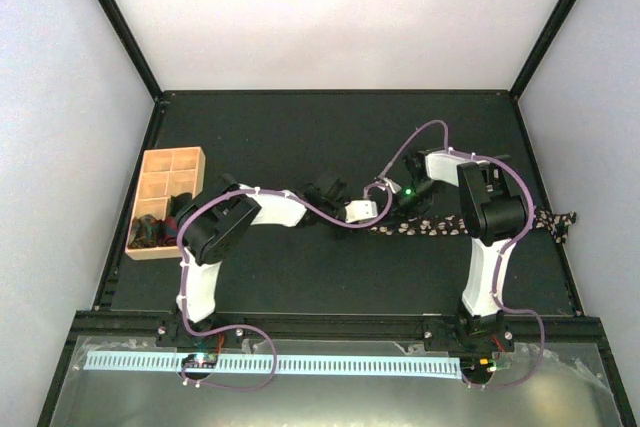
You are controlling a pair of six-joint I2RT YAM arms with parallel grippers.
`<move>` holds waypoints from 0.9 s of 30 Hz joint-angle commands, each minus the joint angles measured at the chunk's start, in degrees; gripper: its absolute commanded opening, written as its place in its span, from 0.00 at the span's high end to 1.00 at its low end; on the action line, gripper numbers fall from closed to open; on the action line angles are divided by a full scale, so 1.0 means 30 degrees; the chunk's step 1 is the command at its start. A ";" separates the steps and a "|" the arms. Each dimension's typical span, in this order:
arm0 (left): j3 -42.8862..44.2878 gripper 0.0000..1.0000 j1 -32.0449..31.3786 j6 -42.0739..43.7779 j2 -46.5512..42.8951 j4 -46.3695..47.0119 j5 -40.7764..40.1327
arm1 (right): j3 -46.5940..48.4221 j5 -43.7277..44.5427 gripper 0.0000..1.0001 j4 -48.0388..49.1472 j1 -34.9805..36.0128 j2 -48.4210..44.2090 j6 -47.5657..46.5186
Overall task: Roll the ties
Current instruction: Roll the tie at the center of the board.
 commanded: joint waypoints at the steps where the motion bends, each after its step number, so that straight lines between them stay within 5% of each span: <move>1: -0.1303 0.56 0.0803 -0.1317 -0.0841 0.0503 -0.0090 | 0.0092 0.1938 0.96 0.0044 0.0114 0.0323 -0.0441; 8: -0.4206 0.36 0.2202 -0.2983 -0.2416 0.4990 0.3381 | -0.0259 0.3465 0.98 0.0877 0.0105 0.0866 -0.0533; 20: -0.3685 0.36 0.1877 -0.1977 -0.0901 0.6522 0.4950 | -0.0439 0.3602 0.98 0.1207 0.0090 0.1222 -0.0442; 27: -0.3639 0.50 0.1799 -0.0669 -0.0595 0.5854 0.4792 | -0.0358 0.3361 0.99 0.1018 0.0123 0.1338 -0.0486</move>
